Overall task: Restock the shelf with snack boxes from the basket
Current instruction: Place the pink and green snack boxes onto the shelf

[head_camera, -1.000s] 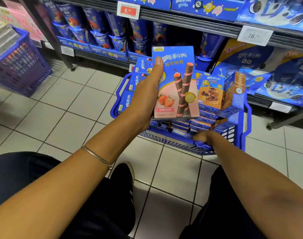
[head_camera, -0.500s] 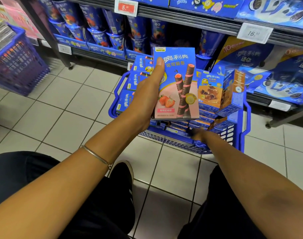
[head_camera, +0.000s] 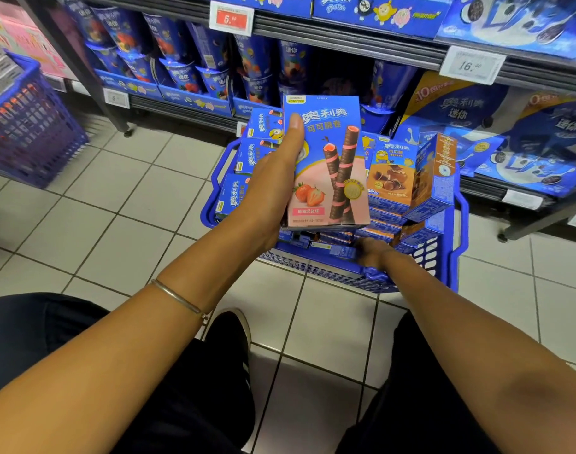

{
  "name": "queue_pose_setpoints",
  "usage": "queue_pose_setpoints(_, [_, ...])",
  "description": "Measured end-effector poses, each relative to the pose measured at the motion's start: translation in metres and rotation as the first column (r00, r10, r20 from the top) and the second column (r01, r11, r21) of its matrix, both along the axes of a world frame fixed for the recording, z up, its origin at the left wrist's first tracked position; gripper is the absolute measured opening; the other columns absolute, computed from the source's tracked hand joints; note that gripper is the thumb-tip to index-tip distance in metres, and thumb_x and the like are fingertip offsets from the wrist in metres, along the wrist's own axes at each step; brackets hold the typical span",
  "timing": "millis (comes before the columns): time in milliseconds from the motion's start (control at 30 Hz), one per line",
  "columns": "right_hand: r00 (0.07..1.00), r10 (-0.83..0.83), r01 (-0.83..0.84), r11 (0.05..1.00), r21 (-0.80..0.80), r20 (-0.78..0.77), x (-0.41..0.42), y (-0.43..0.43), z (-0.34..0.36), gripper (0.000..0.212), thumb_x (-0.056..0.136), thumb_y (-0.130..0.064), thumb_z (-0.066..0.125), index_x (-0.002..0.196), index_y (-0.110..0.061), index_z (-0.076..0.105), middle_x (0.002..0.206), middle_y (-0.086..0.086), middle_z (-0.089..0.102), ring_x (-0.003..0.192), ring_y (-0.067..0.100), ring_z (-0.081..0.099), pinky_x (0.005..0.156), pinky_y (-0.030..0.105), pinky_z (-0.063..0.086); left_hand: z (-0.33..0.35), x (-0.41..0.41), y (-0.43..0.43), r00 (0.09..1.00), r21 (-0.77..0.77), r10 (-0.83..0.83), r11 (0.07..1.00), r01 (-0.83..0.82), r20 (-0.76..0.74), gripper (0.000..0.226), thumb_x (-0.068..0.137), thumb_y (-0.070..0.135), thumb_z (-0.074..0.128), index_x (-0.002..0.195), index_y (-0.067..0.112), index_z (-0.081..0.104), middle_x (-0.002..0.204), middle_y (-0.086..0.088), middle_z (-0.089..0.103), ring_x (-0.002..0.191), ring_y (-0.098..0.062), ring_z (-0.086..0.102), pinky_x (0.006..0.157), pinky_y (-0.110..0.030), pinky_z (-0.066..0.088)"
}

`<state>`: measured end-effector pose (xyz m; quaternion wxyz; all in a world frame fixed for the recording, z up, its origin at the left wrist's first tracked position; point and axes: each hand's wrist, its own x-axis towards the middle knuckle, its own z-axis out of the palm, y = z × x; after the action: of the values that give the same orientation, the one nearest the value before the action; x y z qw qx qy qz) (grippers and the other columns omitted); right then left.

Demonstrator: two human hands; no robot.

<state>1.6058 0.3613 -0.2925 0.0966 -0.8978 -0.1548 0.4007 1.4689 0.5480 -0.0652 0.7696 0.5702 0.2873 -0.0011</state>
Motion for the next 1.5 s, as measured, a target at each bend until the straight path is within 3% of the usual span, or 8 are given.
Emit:
queue_pose_setpoints(267, [0.933, -0.355, 0.302, 0.862, 0.408, 0.060, -0.020, -0.018, 0.050, 0.029, 0.089, -0.043, 0.073, 0.093, -0.015, 0.069, 0.068, 0.003, 0.071, 0.067, 0.024, 0.066, 0.055, 0.029, 0.050, 0.003, 0.009, -0.003, 1.000, -0.020, 0.012, 1.000, -0.011, 0.008, 0.062, 0.103, 0.070, 0.046, 0.129, 0.021, 0.074, 0.120, -0.010, 0.079, 0.111, -0.035, 0.076, 0.103, -0.060, 0.056])
queue_pose_setpoints(400, [0.872, -0.488, 0.403, 0.681, 0.611, -0.032, -0.042, -0.028, 0.081, 0.049, 0.089, -0.050, 0.070, 0.097, -0.002, 0.064, 0.096, 0.024, 0.070, 0.089, 0.038, 0.070, 0.077, 0.056, 0.053, 0.004, 0.012, -0.005, 1.000, -0.014, 0.011, 1.000, -0.010, 0.003, 0.060, 0.103, 0.069, 0.046, 0.126, 0.023, 0.075, 0.117, -0.008, 0.080, 0.109, -0.033, 0.077, 0.103, -0.060, 0.057])
queue_pose_setpoints(500, [0.848, -0.521, 0.433, 0.574, 0.695, -0.097, -0.051, -0.030, 0.101, 0.030, 0.094, -0.047, 0.065, 0.091, -0.018, 0.070, 0.084, -0.005, 0.077, 0.080, 0.013, 0.075, 0.071, 0.039, 0.056, 0.004, 0.015, -0.005, 1.000, -0.026, 0.007, 1.000, -0.007, 0.003, 0.062, 0.102, 0.070, 0.046, 0.130, 0.022, 0.073, 0.119, -0.009, 0.080, 0.109, -0.034, 0.077, 0.103, -0.060, 0.057])
queue_pose_setpoints(700, [0.754, -0.629, 0.503, 0.368, 0.782, -0.189, -0.054, -0.026, 0.135, 0.031, 0.093, -0.053, 0.064, 0.107, -0.026, 0.067, 0.097, -0.009, 0.077, 0.082, 0.005, 0.075, 0.057, 0.016, 0.054, 0.002, 0.017, -0.005, 1.000, -0.032, 0.008, 0.999, -0.008, 0.016, 0.063, 0.102, 0.071, 0.046, 0.131, 0.022, 0.073, 0.118, -0.011, 0.080, 0.107, -0.034, 0.078, 0.100, -0.061, 0.058])
queue_pose_setpoints(867, [0.626, -0.693, 0.586, 0.115, 0.802, -0.357, -0.049, -0.026, 0.164, 0.046, 0.096, -0.053, 0.057, 0.112, -0.012, 0.068, 0.102, 0.008, 0.078, 0.095, 0.027, 0.076, 0.077, 0.044, 0.061, 0.001, 0.019, -0.002, 0.999, -0.009, 0.035, 0.999, -0.035, 0.007, 0.063, 0.101, 0.073, 0.046, 0.126, 0.023, 0.075, 0.116, -0.010, 0.080, 0.106, -0.033, 0.078, 0.099, -0.061, 0.059])
queue_pose_setpoints(1167, [0.529, -0.454, 0.632, -0.352, 0.690, -0.717, -0.055, -0.028, 0.216, 0.022, 0.099, -0.018, 0.044, 0.111, -0.009, 0.061, 0.116, 0.014, 0.073, 0.109, 0.032, 0.071, 0.078, 0.047, 0.059, 0.000, 0.018, -0.002, 0.995, 0.046, 0.082, 0.996, -0.080, -0.057, 0.060, 0.101, 0.070, 0.049, 0.121, 0.019, 0.075, 0.105, -0.008, 0.082, 0.091, -0.027, 0.081, 0.071, -0.041, 0.068])
queue_pose_setpoints(1300, [0.612, -0.419, 0.607, -0.295, 0.738, -0.671, -0.065, -0.012, 0.222, 0.039, 0.095, -0.012, 0.037, 0.126, -0.002, 0.058, 0.123, 0.020, 0.068, 0.110, 0.036, 0.068, 0.089, 0.054, 0.055, -0.002, 0.017, -0.003, 0.997, 0.048, 0.068, 0.997, -0.066, -0.041, 0.053, 0.101, 0.070, 0.048, 0.108, 0.025, 0.076, 0.093, -0.002, 0.083, 0.079, -0.020, 0.082, 0.054, -0.031, 0.062])
queue_pose_setpoints(1500, [0.727, -0.537, 0.515, 0.015, 0.857, -0.427, -0.088, 0.028, 0.205, 0.029, 0.087, -0.033, 0.062, 0.112, -0.020, 0.061, 0.111, 0.009, 0.070, 0.094, 0.022, 0.071, 0.077, 0.040, 0.054, -0.009, 0.019, -0.007, 0.999, 0.117, 0.021, 0.993, -0.017, -0.029, 0.069, 0.096, 0.081, 0.040, 0.113, 0.026, 0.078, 0.098, -0.002, 0.083, 0.083, -0.020, 0.082, 0.066, -0.042, 0.068])
